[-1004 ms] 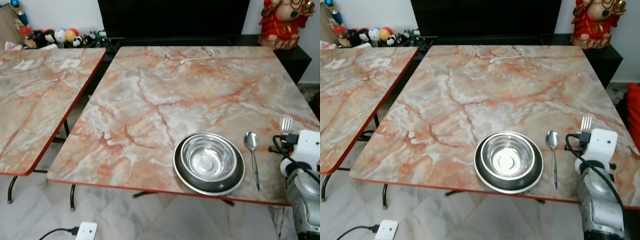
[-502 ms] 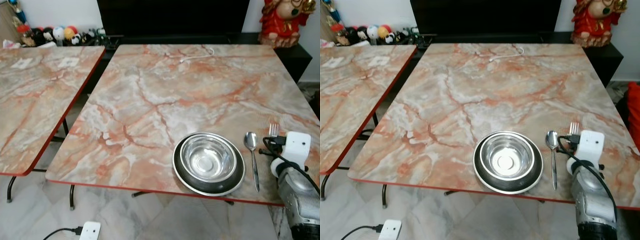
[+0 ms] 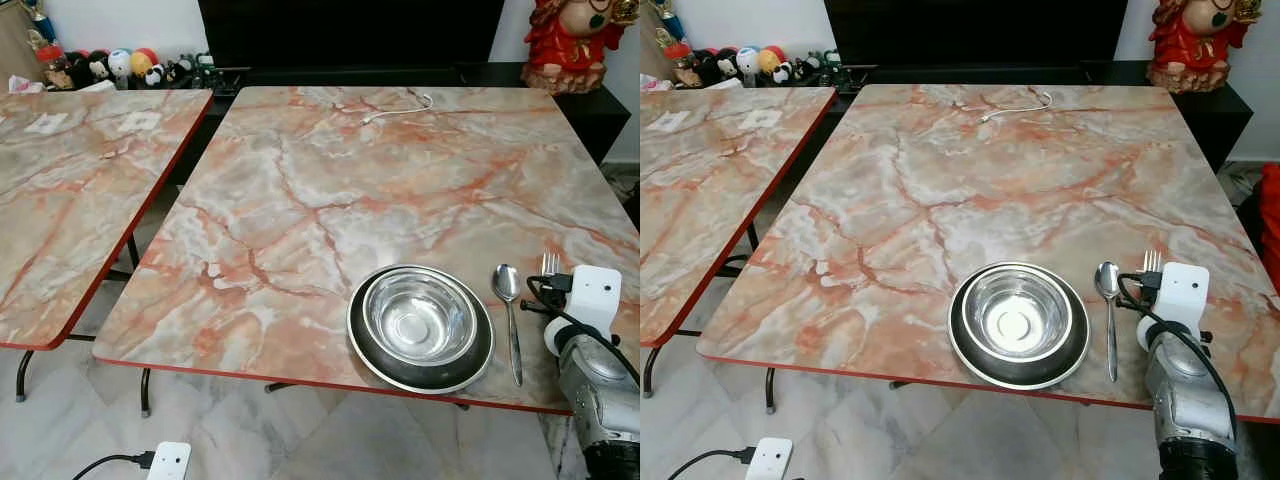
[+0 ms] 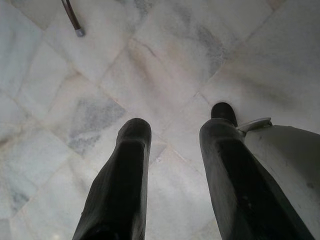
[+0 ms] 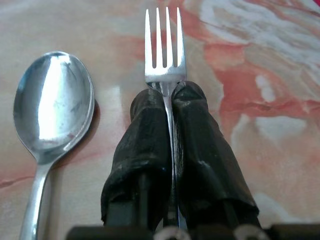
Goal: Setting the table
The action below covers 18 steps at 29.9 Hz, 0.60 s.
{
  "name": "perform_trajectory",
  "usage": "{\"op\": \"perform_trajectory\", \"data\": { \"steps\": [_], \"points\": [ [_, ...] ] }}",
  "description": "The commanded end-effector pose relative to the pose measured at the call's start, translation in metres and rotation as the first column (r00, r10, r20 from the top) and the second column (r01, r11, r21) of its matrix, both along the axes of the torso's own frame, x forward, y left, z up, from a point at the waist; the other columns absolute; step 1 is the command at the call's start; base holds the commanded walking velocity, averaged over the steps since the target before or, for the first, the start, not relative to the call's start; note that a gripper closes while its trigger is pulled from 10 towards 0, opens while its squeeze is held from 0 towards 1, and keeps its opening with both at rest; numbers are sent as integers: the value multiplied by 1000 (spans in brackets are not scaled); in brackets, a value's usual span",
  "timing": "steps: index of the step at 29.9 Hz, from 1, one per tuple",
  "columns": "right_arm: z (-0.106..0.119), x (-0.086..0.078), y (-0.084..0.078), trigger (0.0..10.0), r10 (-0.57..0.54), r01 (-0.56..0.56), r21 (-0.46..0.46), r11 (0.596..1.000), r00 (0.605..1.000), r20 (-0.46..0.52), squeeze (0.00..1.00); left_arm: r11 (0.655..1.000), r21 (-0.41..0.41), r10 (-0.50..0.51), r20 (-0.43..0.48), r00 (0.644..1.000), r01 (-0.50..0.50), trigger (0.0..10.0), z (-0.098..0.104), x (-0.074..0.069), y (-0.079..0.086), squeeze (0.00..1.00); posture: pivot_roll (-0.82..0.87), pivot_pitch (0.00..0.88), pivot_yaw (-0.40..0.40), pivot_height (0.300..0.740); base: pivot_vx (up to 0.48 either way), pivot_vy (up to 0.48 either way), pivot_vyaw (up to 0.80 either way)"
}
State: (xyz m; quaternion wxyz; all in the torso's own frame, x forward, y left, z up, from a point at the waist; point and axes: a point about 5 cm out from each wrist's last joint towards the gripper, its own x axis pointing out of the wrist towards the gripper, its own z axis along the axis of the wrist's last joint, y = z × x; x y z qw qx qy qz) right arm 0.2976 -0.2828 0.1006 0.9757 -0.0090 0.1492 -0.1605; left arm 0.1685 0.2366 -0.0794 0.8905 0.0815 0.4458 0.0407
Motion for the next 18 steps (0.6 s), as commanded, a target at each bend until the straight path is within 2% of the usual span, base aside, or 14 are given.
{"op": "perform_trajectory", "data": {
  "steps": [1, 18],
  "points": [
    [0, 3, 2, 10000, 8, -8, 1, 1000, 1000, 6, 0, 1000, -7, 12, -26, 1000, -12, 10000, -4, -8, 1, 0, -111, 108, 60, 740, 0, 0, 0],
    [-10, -4, 12, 10000, -3, 3, 26, 1000, 1000, -11, 0, 1000, -7, 10, -31, 999, -10, 10000, -5, -10, 0, 0, -111, 106, 62, 740, 0, 0, 0]
  ]
}}
